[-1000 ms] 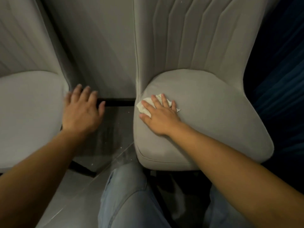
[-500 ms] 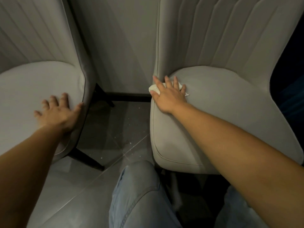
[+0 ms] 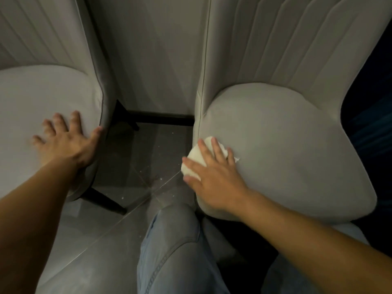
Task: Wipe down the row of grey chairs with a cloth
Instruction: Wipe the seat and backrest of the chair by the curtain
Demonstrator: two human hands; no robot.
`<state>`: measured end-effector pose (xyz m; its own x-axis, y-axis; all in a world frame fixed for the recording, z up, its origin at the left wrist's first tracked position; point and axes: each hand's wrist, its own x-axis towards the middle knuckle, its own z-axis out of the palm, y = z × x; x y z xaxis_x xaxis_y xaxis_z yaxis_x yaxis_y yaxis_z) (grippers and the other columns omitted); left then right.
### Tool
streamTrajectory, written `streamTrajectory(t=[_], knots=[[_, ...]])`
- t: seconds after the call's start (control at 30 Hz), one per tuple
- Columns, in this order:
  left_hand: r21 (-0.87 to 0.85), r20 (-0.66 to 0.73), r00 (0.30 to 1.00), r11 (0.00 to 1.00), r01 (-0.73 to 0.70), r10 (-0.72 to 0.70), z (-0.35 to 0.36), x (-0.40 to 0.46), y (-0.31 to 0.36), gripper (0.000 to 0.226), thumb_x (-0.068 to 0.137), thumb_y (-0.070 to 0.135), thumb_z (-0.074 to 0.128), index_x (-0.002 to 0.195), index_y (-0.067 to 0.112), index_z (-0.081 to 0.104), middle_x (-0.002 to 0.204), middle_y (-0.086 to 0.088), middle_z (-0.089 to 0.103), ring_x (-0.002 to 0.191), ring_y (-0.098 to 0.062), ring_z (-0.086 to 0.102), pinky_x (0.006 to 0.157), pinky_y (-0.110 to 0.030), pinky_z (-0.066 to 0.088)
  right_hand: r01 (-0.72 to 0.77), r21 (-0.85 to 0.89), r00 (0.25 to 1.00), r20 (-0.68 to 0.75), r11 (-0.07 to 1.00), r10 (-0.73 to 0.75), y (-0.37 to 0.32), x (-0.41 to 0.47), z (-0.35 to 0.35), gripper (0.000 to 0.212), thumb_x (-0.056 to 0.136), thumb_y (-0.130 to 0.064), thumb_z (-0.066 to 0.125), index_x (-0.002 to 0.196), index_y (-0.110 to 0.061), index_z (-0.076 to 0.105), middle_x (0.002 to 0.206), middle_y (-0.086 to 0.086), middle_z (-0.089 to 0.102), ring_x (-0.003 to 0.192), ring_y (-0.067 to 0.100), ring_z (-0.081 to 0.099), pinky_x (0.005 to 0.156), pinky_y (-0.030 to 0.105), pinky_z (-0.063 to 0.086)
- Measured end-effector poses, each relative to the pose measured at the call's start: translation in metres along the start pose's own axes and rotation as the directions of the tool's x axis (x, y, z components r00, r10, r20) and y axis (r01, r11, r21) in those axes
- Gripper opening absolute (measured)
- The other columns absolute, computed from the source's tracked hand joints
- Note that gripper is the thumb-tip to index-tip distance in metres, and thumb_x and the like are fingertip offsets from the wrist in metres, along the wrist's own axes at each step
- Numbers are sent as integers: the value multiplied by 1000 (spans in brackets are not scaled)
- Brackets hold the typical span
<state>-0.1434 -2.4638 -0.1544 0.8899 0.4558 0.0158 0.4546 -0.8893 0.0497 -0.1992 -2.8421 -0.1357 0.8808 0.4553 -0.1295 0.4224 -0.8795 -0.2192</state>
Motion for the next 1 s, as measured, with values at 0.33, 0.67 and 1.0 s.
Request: streamTrajectory(t=[0.33,0.67,1.0], knots=[[5,-10,1000,1000,-11,11,-8,-9,7,90,84,83,4,155,28,11,163,-12,9,148,-34,4,114,-62,9,-220,-56,975,-11,974,220,30,108,-29,56,98,-62,26,152,-52,16,165,1,-20,148,35,-22,118,60,-6],[-19,-56,998,999,-34,33,-4,-9,5,89,86,81,9,155,26,15,162,-14,13,148,-35,5,114,-61,7,-336,-12,936,-119,942,332,22,115,-23,55,97,-50,41,151,-48,28,167,5,-6,151,34,-4,120,54,4],[-26,-18,1000,999,-25,24,-7,-12,8,86,88,78,11,156,24,15,162,-15,11,147,-37,4,113,-62,3,-292,-86,956,-41,953,289,-19,22,-11,57,100,-54,33,155,-44,18,167,4,-6,152,29,-11,121,52,0]])
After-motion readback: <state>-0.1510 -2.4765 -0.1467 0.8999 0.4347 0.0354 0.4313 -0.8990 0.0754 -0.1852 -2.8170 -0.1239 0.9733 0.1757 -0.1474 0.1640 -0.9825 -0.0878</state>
